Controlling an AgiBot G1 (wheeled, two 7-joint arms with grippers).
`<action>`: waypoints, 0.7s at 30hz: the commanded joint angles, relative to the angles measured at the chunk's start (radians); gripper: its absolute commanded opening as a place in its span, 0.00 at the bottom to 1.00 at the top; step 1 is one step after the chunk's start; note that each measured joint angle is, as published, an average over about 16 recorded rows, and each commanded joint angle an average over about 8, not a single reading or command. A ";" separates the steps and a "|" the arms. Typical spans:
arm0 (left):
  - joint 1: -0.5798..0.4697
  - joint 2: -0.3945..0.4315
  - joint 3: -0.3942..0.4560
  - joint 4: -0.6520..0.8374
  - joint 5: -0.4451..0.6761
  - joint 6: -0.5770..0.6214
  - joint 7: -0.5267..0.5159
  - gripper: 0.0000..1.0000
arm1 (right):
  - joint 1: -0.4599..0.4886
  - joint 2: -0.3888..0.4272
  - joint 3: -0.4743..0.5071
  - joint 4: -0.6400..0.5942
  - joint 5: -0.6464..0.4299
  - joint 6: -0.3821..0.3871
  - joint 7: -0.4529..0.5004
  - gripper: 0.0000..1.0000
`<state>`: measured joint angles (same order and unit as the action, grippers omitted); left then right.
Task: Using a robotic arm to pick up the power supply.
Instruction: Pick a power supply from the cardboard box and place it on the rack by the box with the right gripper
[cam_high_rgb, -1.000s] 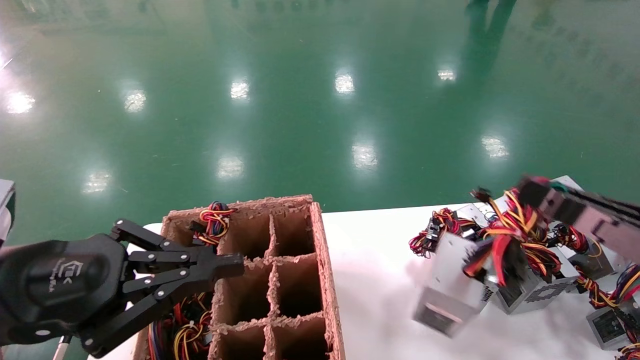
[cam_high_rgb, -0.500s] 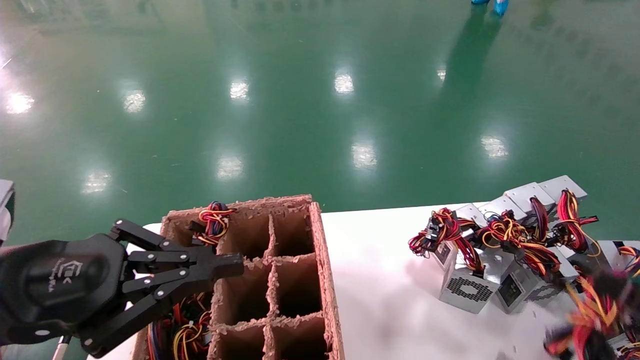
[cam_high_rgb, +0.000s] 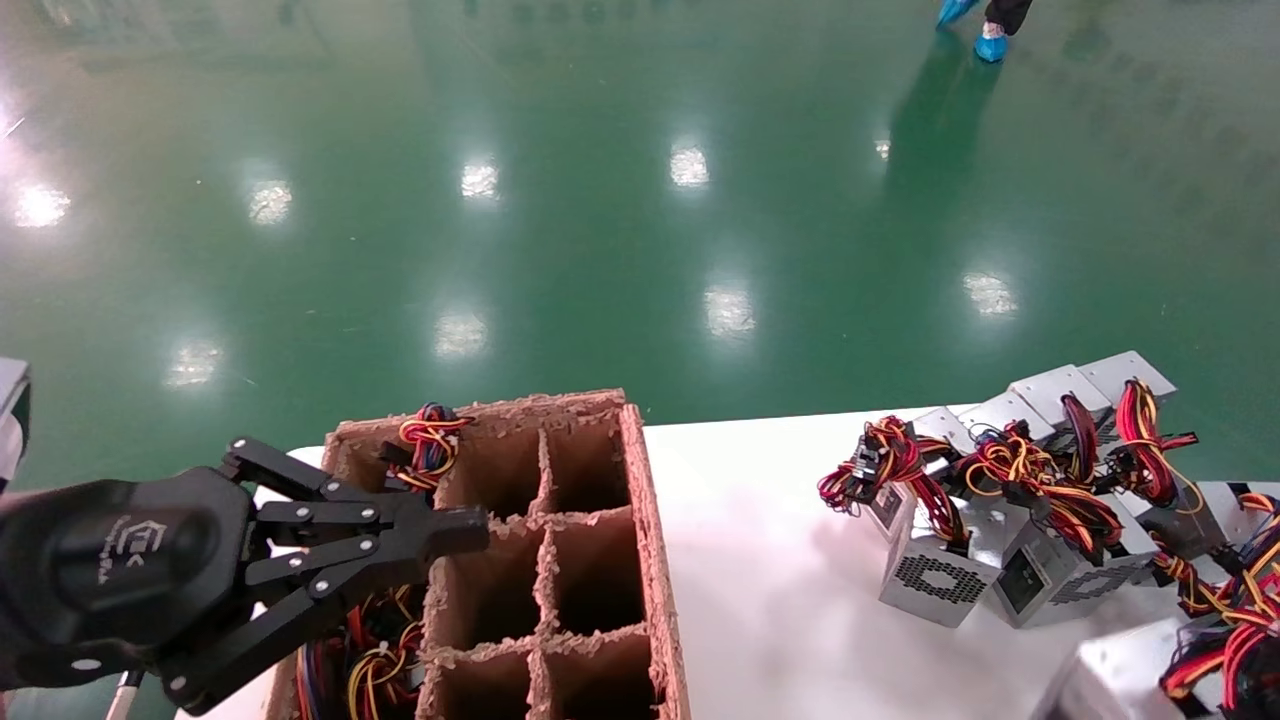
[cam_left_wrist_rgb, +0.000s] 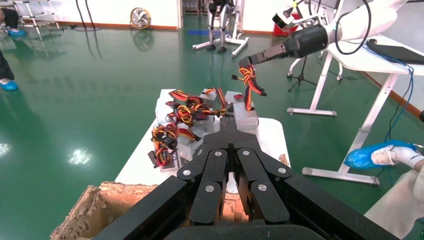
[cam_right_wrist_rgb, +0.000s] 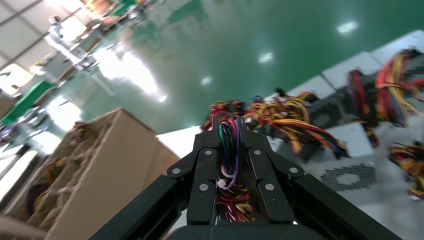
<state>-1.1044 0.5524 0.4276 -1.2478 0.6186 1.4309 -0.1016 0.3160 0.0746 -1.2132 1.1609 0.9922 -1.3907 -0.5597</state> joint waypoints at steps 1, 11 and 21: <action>0.000 0.000 0.000 0.000 0.000 0.000 0.000 0.00 | -0.014 0.011 -0.022 0.044 0.047 0.029 -0.047 0.00; 0.000 0.000 0.000 0.000 0.000 0.000 0.000 0.00 | 0.007 -0.013 0.001 0.074 0.157 0.204 -0.139 0.00; 0.000 0.000 0.000 0.000 0.000 0.000 0.000 0.00 | 0.031 -0.065 0.031 0.046 0.152 0.286 -0.162 0.00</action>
<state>-1.1044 0.5524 0.4276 -1.2478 0.6186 1.4309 -0.1016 0.3485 0.0076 -1.1814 1.2019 1.1449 -1.1026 -0.7272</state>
